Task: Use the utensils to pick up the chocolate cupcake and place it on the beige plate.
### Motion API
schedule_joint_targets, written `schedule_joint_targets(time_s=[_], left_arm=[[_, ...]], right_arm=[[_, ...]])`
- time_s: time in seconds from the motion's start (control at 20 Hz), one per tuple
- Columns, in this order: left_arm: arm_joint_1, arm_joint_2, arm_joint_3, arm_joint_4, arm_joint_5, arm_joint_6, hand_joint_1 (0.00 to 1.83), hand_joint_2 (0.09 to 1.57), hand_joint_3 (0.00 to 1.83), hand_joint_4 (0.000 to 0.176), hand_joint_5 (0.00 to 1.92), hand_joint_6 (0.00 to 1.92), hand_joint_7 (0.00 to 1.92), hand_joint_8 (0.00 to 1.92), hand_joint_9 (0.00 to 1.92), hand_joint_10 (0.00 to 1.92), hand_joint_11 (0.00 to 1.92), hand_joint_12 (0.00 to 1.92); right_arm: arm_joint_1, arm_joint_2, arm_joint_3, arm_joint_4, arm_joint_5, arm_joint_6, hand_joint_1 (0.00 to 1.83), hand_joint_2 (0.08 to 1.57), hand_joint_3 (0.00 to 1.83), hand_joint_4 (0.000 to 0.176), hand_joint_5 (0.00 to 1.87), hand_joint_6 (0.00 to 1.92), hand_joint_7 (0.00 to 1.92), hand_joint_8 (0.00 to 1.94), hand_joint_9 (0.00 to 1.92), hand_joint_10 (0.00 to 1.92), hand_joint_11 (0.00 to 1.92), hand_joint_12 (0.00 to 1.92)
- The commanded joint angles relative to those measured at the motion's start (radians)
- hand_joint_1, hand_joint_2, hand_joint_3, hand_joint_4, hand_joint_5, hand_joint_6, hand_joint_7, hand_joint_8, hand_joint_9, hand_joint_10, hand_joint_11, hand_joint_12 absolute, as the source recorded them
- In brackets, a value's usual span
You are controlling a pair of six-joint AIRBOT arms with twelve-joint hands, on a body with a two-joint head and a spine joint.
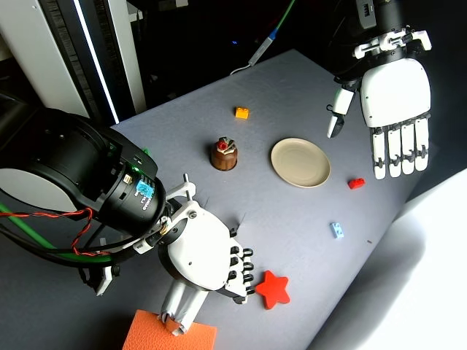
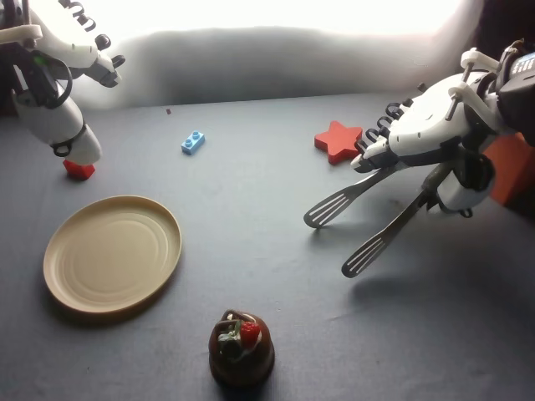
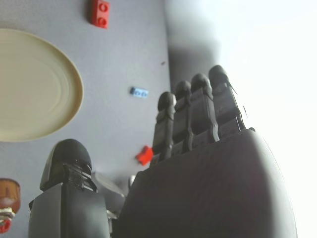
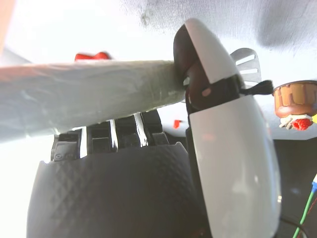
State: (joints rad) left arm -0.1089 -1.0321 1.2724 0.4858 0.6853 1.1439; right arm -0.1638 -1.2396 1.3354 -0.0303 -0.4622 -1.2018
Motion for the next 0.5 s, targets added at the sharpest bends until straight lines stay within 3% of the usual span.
schedule_joint_targets(time_s=[0.0, 0.1, 0.2, 0.35, 0.45], left_arm=[[-0.008, 0.004, 0.003, 0.043, -0.056, 0.005, 0.26, 1.08, 0.00, 0.000, 0.14, 0.00, 0.14, 0.00, 0.12, 0.00, 0.00, 0.29], [-0.008, 0.004, 0.003, 0.043, -0.056, 0.005, 0.28, 1.08, 0.00, 0.000, 0.13, 0.00, 0.15, 0.01, 0.14, 0.01, 0.00, 0.35], [-0.008, 0.004, 0.003, 0.043, -0.056, 0.005, 0.29, 1.07, 0.00, 0.000, 0.14, 0.00, 0.17, 0.01, 0.17, 0.01, 0.00, 0.43], [-0.008, 0.004, 0.004, 0.043, -0.056, 0.006, 0.27, 1.08, 0.00, 0.000, 0.14, 0.01, 0.17, 0.01, 0.14, 0.01, 0.00, 0.38], [-0.008, 0.004, 0.004, 0.043, -0.056, 0.006, 0.27, 1.08, 0.00, 0.000, 0.14, 0.00, 0.15, 0.00, 0.13, 0.00, 0.00, 0.33]], right_arm=[[0.016, 0.009, -0.002, -0.008, 0.071, -0.003, 0.93, 1.25, 0.18, 0.000, 0.14, 0.01, 0.16, 0.01, 0.17, 0.01, 0.00, 0.50], [0.017, 0.009, -0.002, -0.008, 0.073, -0.004, 0.94, 1.27, 0.17, 0.000, 0.11, 0.00, 0.12, 0.00, 0.13, 0.01, 0.00, 0.36], [0.017, 0.009, -0.002, -0.008, 0.073, -0.004, 0.90, 1.26, 0.15, 0.000, 0.13, 0.00, 0.15, 0.01, 0.15, 0.01, 0.00, 0.43], [0.017, 0.009, -0.002, -0.008, 0.073, -0.004, 0.91, 1.26, 0.14, 0.000, 0.16, 0.00, 0.18, 0.00, 0.19, 0.01, 0.00, 0.56], [0.015, 0.009, -0.002, -0.008, 0.073, -0.004, 0.95, 1.27, 0.13, 0.000, 0.17, 0.00, 0.18, 0.00, 0.19, 0.00, 0.00, 0.47]])
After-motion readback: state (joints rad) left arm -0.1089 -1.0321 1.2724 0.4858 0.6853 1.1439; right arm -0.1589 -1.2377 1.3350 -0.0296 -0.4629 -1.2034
